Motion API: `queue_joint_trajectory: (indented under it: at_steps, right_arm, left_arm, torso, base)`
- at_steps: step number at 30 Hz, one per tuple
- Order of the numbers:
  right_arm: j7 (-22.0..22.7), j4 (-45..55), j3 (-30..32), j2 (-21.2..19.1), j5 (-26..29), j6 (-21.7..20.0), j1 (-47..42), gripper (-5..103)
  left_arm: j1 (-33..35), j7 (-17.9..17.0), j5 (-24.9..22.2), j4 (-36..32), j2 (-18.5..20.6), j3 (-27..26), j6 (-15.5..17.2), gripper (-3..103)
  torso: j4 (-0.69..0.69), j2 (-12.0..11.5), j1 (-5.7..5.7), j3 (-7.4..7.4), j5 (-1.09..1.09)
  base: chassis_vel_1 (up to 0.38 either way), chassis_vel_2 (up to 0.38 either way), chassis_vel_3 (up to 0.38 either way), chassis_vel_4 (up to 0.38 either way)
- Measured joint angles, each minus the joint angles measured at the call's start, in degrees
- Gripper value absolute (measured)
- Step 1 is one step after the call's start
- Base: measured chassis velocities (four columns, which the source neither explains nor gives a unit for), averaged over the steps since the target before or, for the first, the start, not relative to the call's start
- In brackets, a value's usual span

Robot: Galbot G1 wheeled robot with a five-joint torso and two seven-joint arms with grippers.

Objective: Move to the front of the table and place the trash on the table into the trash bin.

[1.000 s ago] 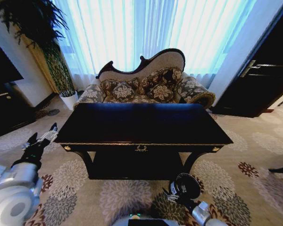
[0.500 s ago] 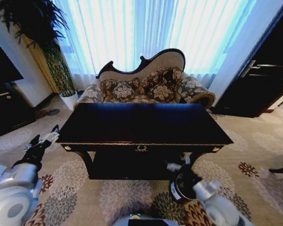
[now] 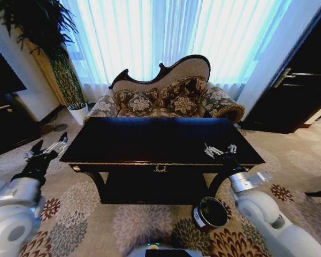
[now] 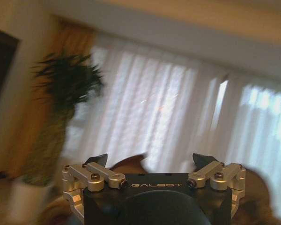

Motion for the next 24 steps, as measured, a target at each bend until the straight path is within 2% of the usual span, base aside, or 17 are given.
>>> queue_joint_trajectory:
  at_steps: [1, 3, 7, 11, 14, 17, 21, 24]
  right_arm:
    - [-0.3, 0.0, -0.9, 0.7, -0.5, 0.8, 0.3, 100]
    - [-0.8, -0.2, -2.3, 1.8, -2.0, 2.8, 1.3, 100]
    - [-1.3, -0.3, -3.2, 2.7, -2.7, 4.3, 2.1, 100]
    - [-1.4, -1.1, -3.3, 4.0, -3.6, 4.5, 2.3, 100]
    - [-1.3, -1.8, -3.2, 4.4, -4.3, 4.6, 2.1, 100]
    - [-1.4, -2.2, -3.0, 4.9, -4.6, 4.7, 1.7, 100]
    - [-2.9, -2.2, -2.1, 5.7, -4.4, 5.8, 1.0, 100]
    - [-3.7, -2.1, -1.4, 6.2, -4.2, 5.9, 0.4, 100]
  left_arm:
    - [0.1, 2.8, -0.2, 0.3, -0.8, -0.2, -1.2, 100]
    - [0.1, 5.6, 0.6, 1.3, -2.2, -0.8, -3.0, 100]
    - [0.0, 6.6, 2.5, 2.8, -3.2, -1.8, -4.2, 100]
    - [0.0, 8.6, 8.2, 5.7, -4.0, -4.0, -6.1, 100]
    - [0.0, 9.0, 9.8, 7.2, -4.6, -4.9, -6.5, 100]
    - [0.0, 9.3, 9.7, 8.9, -4.8, -5.9, -6.6, 100]
    - [-0.5, 9.4, 5.6, 11.4, -3.6, -7.9, -6.3, 100]
    - [-0.6, 9.5, 5.4, 11.8, -3.3, -8.0, -6.2, 100]
  torso:
    - [-0.01, 0.0, 0.0, 0.0, 0.01]
    - [0.0, 0.0, 0.0, 0.0, -0.01]
    - [0.0, 0.0, 0.0, 0.0, -0.01]
    - [0.0, 0.0, 0.0, 0.0, -0.01]
    - [0.0, 0.0, 0.0, 0.0, 0.0]
    - [-0.01, 0.0, 0.0, 0.0, 0.0]
    - [0.0, 0.0, 0.0, 0.0, 0.0]
    - [-0.01, 0.0, 0.0, 0.0, -0.01]
  base:
    - [0.0, 0.0, 0.0, 0.0]
    - [0.0, 0.0, 0.0, 0.0]
    - [0.0, 0.0, 0.0, 0.0]
    - [0.0, 0.0, 0.0, 0.0]
    - [0.0, 0.0, 0.0, 0.0]
    - [0.0, 0.0, 0.0, 0.0]
    - [0.0, 0.0, 0.0, 0.0]
    - [0.0, 0.0, 0.0, 0.0]
